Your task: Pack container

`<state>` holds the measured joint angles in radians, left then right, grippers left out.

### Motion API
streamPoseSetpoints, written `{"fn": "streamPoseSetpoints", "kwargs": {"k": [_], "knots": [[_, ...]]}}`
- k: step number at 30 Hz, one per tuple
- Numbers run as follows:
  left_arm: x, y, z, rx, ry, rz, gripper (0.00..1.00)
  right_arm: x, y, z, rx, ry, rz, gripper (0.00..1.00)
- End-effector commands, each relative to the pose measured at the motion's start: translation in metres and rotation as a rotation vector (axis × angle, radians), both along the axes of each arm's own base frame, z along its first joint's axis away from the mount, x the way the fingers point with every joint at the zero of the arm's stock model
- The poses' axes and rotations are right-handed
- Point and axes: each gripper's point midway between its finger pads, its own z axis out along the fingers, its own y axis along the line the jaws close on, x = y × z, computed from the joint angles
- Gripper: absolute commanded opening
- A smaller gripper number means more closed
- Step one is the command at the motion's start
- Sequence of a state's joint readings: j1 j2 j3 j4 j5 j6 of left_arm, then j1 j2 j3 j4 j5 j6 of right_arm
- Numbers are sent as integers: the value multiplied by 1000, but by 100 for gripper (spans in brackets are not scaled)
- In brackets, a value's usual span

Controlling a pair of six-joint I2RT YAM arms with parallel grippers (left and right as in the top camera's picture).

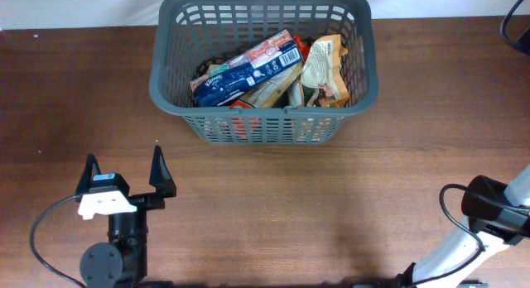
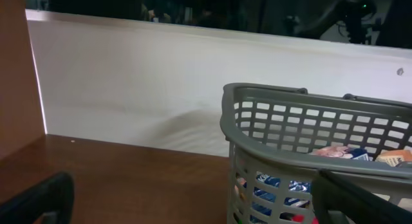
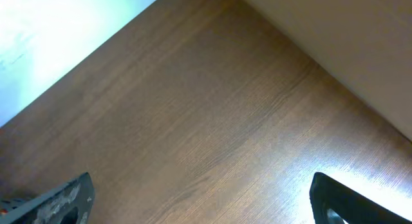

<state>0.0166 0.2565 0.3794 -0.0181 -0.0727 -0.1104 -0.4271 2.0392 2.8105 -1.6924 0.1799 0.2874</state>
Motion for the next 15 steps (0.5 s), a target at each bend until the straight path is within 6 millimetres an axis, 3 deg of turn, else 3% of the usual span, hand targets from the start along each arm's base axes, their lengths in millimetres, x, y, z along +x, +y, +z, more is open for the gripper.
{"fn": "streamPoseSetpoints", "kwargs": {"k": [1,15], "knots": [[-4,4,-8,-10,-8,20,99,-7,-3,4,-13,0,-17,99],[-14,4,-38,-10,-43,19,99,-7,-3,4,-13,0,-17,99]]}}
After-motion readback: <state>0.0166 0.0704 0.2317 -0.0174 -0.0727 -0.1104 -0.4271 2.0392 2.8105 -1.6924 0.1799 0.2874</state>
